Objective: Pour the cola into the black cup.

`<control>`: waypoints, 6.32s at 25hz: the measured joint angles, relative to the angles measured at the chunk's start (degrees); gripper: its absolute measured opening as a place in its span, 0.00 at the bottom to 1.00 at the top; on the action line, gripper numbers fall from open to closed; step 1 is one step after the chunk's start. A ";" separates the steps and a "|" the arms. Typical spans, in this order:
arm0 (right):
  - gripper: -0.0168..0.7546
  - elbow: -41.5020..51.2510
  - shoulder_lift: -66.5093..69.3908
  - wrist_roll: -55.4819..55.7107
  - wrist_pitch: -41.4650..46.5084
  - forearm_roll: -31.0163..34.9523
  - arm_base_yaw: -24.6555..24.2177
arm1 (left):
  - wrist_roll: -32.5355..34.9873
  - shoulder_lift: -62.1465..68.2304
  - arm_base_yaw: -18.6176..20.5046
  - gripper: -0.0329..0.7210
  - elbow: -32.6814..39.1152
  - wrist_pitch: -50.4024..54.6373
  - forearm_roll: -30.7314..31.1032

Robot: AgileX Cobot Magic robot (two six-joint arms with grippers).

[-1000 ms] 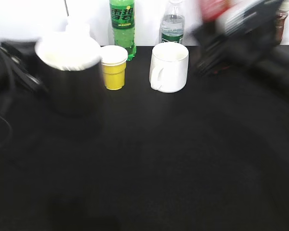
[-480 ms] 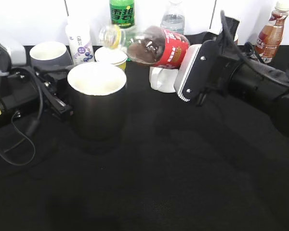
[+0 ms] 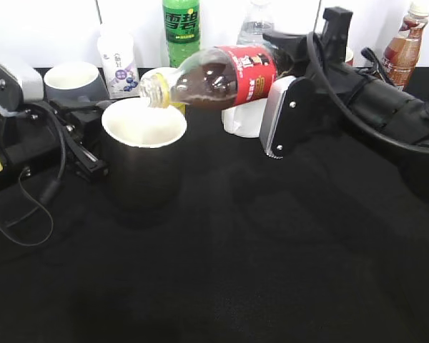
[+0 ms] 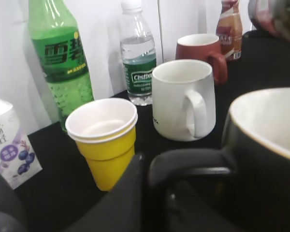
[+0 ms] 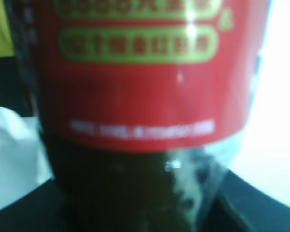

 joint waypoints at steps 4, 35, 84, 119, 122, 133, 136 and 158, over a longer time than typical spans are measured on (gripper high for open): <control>0.52 0.00 0.00 -3.57 -0.49 1.67 0.00 | 0.00 0.00 0.00 0.09 0.00 0.01 0.05; 0.52 -1.04 0.00 -10.75 -0.88 3.11 0.00 | 0.25 0.00 0.00 0.09 0.00 -1.84 1.20; 0.52 1.98 -2.36 84.82 1.81 -3.05 -21.32 | 4.13 35.29 27.76 0.09 -41.42 -0.16 -15.67; 0.52 -10.25 20.90 84.34 -7.12 3.98 -26.71 | 1.64 -22.71 21.60 0.47 -11.28 34.34 -13.63; 0.52 -11.55 23.64 84.46 -9.01 3.23 -26.71 | 1.20 -22.93 21.60 0.47 -11.28 35.32 -13.63; 0.80 -9.25 22.11 82.30 -8.21 2.96 -26.71 | -0.44 -23.00 21.60 0.47 -11.21 35.99 -13.63; 0.80 -4.88 18.88 81.61 -5.60 3.01 -26.71 | -0.47 -23.00 21.60 0.47 -11.21 36.06 -13.63; 0.78 -6.94 -61.11 72.49 117.98 19.54 -26.65 | 2.07 -49.40 -1.32 0.67 -11.45 120.18 -39.89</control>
